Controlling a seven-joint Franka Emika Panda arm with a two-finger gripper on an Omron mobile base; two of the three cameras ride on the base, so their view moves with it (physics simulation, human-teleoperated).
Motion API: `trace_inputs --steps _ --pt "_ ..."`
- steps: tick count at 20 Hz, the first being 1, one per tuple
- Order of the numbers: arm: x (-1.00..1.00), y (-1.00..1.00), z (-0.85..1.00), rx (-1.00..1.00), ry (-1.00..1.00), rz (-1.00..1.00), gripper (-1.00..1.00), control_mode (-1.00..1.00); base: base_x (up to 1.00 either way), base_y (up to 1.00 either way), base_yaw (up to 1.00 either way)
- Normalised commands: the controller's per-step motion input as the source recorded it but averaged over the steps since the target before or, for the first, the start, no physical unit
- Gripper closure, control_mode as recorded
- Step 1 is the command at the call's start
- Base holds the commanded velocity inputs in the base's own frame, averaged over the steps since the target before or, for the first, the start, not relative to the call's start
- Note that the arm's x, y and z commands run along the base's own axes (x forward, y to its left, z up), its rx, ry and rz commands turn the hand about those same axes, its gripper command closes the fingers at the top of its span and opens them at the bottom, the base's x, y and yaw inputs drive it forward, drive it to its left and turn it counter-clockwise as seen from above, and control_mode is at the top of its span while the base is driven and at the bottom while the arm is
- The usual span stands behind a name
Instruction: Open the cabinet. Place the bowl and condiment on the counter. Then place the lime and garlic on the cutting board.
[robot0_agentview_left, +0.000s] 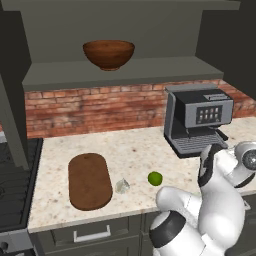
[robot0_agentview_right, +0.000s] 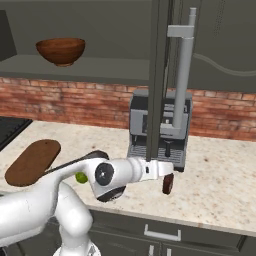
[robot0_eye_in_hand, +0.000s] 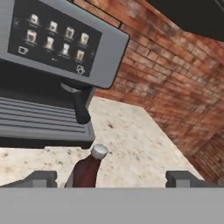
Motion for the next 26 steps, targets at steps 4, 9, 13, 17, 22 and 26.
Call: trace_inputs --steps 4,9,13,17,22,26 --pt "-0.37 0.63 0.59 0.02 0.22 0.02 -1.0 -1.0 0.0 0.0 0.0" --pt "-0.06 0.82 0.33 0.07 0.24 0.08 -1.0 -1.0 0.0 0.0 0.0" --pt "0.0 0.75 0.51 0.1 0.19 0.13 -1.0 -1.0 0.0 0.0 0.0" --pt "0.0 0.46 0.94 0.09 0.07 0.13 -1.0 -1.0 0.0 0.0 0.0" --pt "0.0 0.25 1.0 0.08 0.0 0.13 -1.0 -1.0 0.0 0.0 0.0" --pt "0.0 0.35 0.88 0.08 0.0 0.17 -1.0 -1.0 0.0 0.0 0.0"
